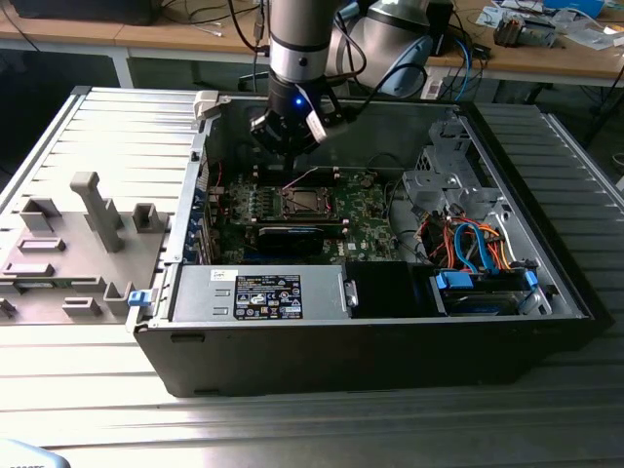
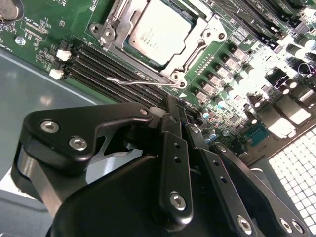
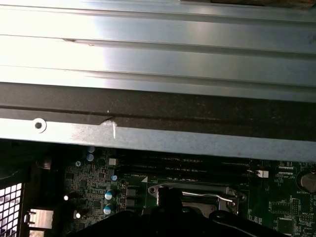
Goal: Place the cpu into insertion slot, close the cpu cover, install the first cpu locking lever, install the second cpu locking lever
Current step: 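Install the first cpu locking lever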
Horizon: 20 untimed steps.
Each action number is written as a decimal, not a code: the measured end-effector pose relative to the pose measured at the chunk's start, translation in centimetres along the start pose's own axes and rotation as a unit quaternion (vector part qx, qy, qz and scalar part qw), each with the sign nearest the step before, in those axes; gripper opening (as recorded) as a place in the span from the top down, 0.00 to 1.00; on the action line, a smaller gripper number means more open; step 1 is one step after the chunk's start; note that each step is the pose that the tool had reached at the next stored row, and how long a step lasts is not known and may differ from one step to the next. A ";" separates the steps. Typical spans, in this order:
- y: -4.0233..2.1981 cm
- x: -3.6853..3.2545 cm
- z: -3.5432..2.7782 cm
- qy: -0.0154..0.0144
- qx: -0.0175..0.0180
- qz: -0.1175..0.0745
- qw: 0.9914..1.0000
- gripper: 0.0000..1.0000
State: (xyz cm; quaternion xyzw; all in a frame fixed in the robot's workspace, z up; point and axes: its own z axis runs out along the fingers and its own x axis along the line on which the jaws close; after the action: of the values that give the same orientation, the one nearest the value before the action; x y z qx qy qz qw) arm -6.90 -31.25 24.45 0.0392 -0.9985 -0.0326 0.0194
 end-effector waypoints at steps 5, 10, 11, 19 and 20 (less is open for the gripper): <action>-0.02 -0.09 0.15 0.000 0.000 0.000 1.000 0.89; -0.03 -0.14 0.24 0.000 0.000 0.000 1.000 0.89; -0.03 -0.14 0.28 0.000 0.000 0.000 1.000 0.89; 0.64 -0.42 0.73 0.000 0.004 0.000 1.000 0.89; 0.73 -0.45 0.79 0.000 0.005 0.000 1.000 0.89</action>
State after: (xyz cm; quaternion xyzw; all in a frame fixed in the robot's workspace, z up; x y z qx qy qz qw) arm -6.54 -30.44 23.69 0.0391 -0.9987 -0.0277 0.0195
